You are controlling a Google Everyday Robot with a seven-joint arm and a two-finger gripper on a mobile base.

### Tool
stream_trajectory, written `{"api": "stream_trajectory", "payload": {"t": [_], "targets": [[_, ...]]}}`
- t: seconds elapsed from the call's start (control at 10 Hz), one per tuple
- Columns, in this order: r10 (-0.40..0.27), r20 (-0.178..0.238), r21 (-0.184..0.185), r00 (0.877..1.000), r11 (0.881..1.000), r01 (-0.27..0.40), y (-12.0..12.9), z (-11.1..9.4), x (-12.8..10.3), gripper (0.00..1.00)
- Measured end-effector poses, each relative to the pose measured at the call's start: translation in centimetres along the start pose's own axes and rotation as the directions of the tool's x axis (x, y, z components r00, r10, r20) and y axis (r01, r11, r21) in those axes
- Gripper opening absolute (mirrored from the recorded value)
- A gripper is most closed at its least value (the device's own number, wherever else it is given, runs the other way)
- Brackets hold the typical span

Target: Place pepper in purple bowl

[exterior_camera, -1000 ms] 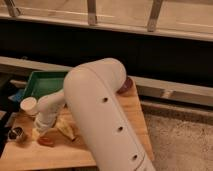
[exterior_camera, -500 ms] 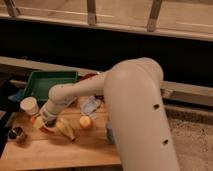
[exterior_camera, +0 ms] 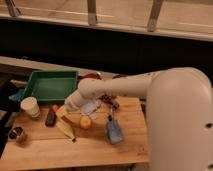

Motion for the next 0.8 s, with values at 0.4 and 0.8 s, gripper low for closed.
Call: {"api": "stream_trajectory", "payload": {"t": [0.4,0.8], "targets": [[0.011,0.012,0.005,1.0,1.0,-0.011,-0.5,-0.5,0.3,0.0],[0.013,0.042,0.071,0.999,0.997,-0.016,-2.3,-2.0,-1.3,0.0]]}}
